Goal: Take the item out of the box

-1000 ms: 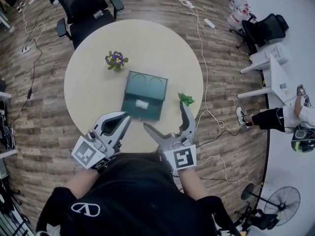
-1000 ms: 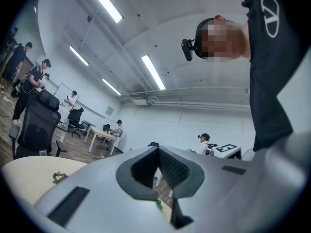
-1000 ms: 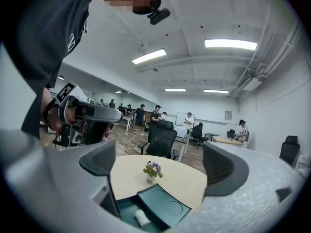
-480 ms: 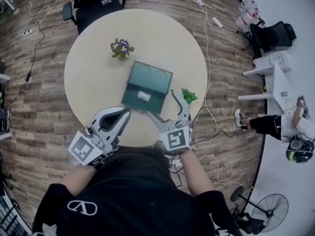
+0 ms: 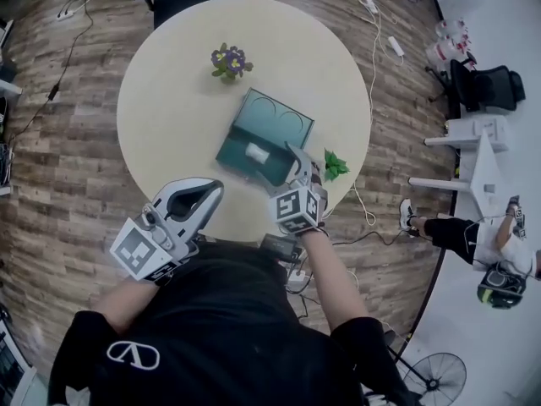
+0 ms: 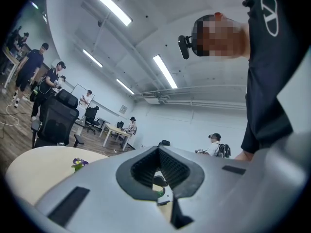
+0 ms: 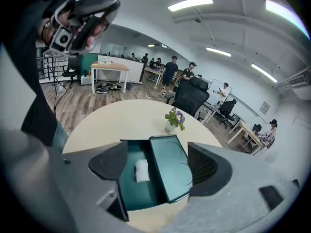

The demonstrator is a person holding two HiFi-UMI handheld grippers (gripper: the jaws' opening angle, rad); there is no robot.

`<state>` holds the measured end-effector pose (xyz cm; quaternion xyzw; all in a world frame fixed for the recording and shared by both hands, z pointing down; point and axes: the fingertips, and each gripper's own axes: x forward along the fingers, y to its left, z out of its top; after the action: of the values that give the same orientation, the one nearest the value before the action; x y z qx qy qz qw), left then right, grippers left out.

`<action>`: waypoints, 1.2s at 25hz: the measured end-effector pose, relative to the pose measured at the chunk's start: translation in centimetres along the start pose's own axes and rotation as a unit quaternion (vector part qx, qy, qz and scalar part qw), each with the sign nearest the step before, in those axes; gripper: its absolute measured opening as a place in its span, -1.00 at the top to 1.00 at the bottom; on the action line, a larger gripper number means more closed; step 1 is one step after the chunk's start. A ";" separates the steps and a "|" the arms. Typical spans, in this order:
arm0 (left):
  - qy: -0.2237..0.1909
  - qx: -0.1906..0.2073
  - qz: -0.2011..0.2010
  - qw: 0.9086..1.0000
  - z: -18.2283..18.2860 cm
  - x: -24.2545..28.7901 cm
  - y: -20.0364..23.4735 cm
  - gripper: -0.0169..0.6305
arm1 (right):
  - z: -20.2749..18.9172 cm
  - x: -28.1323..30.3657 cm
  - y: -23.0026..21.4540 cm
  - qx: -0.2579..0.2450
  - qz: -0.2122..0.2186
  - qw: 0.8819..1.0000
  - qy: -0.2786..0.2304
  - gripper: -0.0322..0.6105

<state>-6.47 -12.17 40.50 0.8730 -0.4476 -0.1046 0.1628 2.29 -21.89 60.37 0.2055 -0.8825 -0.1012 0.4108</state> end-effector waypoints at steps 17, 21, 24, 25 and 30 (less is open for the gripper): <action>0.008 -0.017 0.040 0.999 -2.8 -2.2 1.3 0.93 | -7.4 10.1 4.4 -0.046 0.090 0.987 0.127 0.03; 0.022 -0.026 0.046 0.998 -3.9 -2.9 1.7 0.93 | -8.7 11.9 5.1 -0.052 0.105 0.981 0.152 0.06; 0.025 -0.029 0.049 0.998 -4.3 -3.3 1.8 0.93 | -9.6 12.8 5.6 -0.052 0.117 0.977 0.170 0.10; 0.026 -0.030 0.050 0.998 -4.4 -3.4 1.8 0.93 | -9.8 13.1 5.8 -0.054 0.121 0.976 0.176 0.10; 0.032 -0.037 0.052 0.997 -5.1 -3.8 2.0 0.93 | -11.3 14.2 6.4 -0.062 0.134 0.968 0.205 0.13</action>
<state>-8.44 -9.21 46.06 0.8447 -0.4832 -0.0843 0.2143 0.92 -22.57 79.58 0.0763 -0.7907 -0.0551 0.6049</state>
